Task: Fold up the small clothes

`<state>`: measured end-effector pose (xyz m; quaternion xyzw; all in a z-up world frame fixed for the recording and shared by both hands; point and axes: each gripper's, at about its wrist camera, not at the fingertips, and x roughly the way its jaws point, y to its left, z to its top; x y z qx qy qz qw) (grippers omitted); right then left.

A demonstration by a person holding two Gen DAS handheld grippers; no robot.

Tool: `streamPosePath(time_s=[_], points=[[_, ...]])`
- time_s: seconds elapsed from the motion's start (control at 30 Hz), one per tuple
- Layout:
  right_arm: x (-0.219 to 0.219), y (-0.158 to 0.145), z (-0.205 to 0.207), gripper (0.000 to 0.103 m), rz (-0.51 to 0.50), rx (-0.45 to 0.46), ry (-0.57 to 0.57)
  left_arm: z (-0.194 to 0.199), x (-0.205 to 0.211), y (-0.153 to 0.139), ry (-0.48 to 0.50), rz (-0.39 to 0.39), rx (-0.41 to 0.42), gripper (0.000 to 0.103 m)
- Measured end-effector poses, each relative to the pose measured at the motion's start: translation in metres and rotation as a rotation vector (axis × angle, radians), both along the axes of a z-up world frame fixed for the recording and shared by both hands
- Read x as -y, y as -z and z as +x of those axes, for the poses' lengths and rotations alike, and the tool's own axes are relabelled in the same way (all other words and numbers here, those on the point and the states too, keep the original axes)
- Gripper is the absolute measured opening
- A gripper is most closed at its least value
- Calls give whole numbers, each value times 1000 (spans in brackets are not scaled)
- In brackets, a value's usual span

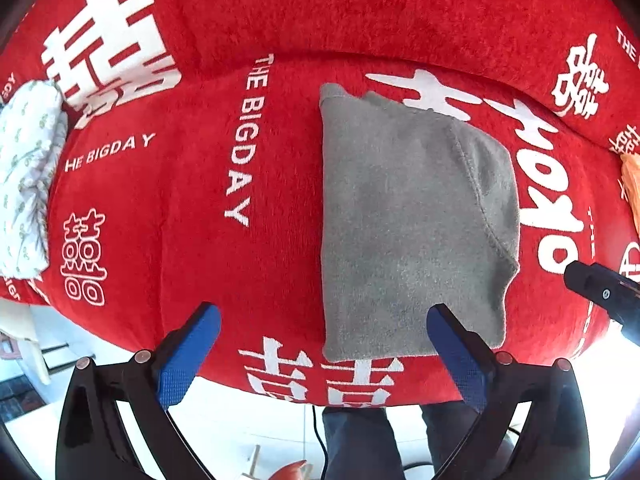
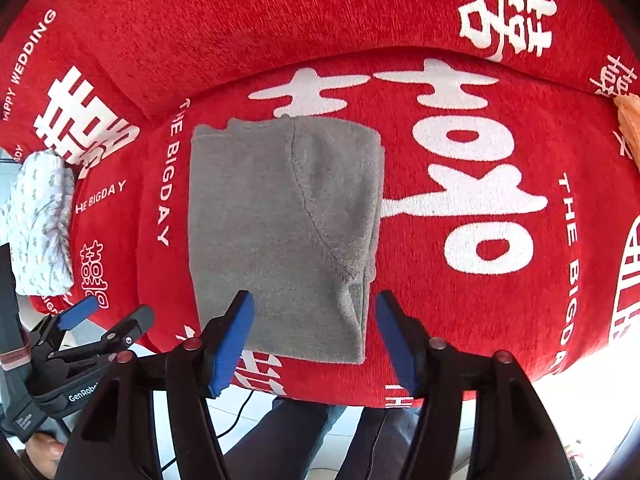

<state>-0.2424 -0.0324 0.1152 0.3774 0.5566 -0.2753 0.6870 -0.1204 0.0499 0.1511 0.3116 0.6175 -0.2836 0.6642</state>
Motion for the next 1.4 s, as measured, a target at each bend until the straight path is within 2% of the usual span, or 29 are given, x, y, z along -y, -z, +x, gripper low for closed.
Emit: streamPosePath(time_s=[0.07, 0.17, 0.3, 0.43, 0.93, 1.4], points=[[0, -2, 1, 79, -9, 0, 1, 0, 1, -1, 3, -3, 3, 103], [-1, -6, 1, 82, -33, -10, 7, 1, 1, -4, -9, -1, 3, 103], [-4, -15, 4, 103, -120, -53, -2, 2, -1, -10, -16, -3, 12, 103], [-6, -26, 6, 103, -168, -58, -11, 3, -1, -17, -14, -7, 32, 103], [-17, -30, 3, 103, -171, -127, 16, 6, 1, -40, 7, -31, 87, 103], [-23, -32, 3, 103, -179, -126, 15, 5, 0, -44, 4, -32, 95, 103]])
